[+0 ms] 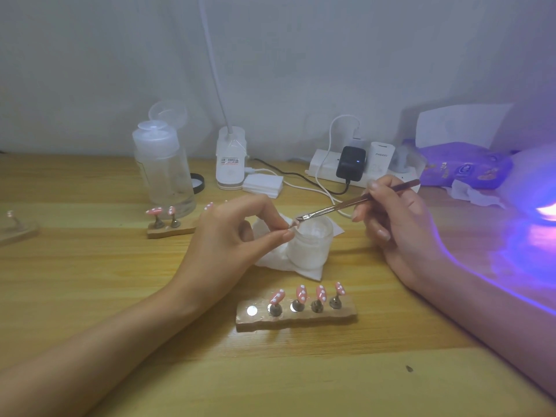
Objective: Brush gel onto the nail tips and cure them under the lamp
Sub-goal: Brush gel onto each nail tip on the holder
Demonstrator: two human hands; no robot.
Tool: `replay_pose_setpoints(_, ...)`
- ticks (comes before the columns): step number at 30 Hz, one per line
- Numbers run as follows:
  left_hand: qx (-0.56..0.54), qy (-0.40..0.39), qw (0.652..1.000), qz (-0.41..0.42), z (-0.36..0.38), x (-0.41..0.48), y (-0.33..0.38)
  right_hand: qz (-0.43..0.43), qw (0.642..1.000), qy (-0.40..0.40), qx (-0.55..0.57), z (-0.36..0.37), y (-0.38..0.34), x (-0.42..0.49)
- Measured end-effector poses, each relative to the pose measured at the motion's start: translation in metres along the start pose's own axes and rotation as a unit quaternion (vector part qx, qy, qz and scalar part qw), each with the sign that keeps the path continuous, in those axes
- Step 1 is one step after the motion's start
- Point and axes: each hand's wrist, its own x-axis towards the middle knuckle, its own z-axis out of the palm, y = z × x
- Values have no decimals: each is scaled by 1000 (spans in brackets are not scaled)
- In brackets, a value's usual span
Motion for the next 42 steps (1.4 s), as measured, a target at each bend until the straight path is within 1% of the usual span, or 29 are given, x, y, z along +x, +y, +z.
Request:
replay_pose_setpoints(2, 1, -2, 1000, 2, 0, 0, 1, -12, 1000, -16, 15, 0, -1, -1)
replay_pose_setpoints(4, -2, -3, 1000, 0, 0, 0, 0, -16, 999, -29, 6, 1, 0, -1)
replay_pose_setpoints(7, -11, -1, 1000, -9, 0, 0, 0, -6, 1000, -6, -12, 0, 1, 0)
replay_pose_setpoints(9, -12, -2, 1000, -8, 0, 0, 1, -11, 1000, 0, -1, -1, 1, 0)
replay_pose_setpoints(12, -13, -5, 1000, -6, 0, 0, 1, -28, 999, -30, 15, -1, 0, -1)
replay_pose_setpoints(14, -12, -3, 1000, -7, 0, 1, 1, -29, 999, -40, -1, 0, 0, -1)
replay_pose_setpoints(17, -15, 0, 1000, -8, 0, 1, 1, -19, 1000, -14, -19, 1, 1, 0)
replay_pose_setpoints(21, -13, -2, 1000, -4, 0, 1, 2, -15, 1000, 12, -12, 0, 1, -1)
replay_pose_setpoints(26, -8, -4, 1000, -1, 0, 1, 2, -41, 998, 51, -3, -4, -3, 1)
replay_pose_setpoints(31, -4, -6, 1000, 5, 0, 1, 3, -45, 997, 66, -21, -12, -15, 10)
replay_pose_setpoints(33, -5, -5, 1000, 1, 0, 1, 3, -60, 995, 68, -30, -16, -20, 14)
replay_pose_setpoints(35, -8, -5, 1000, -3, 0, 1, 2, -80, 996, 42, -19, -18, -25, 16)
replay_pose_setpoints(37, -8, -4, 1000, -2, 0, 1, 2, -100, 995, -10, -9, -17, -27, 16)
replay_pose_setpoints(39, -2, -5, 1000, 2, 1, 0, 2, -147, 986, -60, -55, -15, -28, 12)
replay_pose_setpoints(41, -3, -7, 1000, 5, 1, 0, 2, -208, 966, -102, -111, -12, -27, 6)
replay_pose_setpoints(42, -6, -7, 1000, 6, 1, 0, 2, -230, 959, -114, -119, -11, -27, 4)
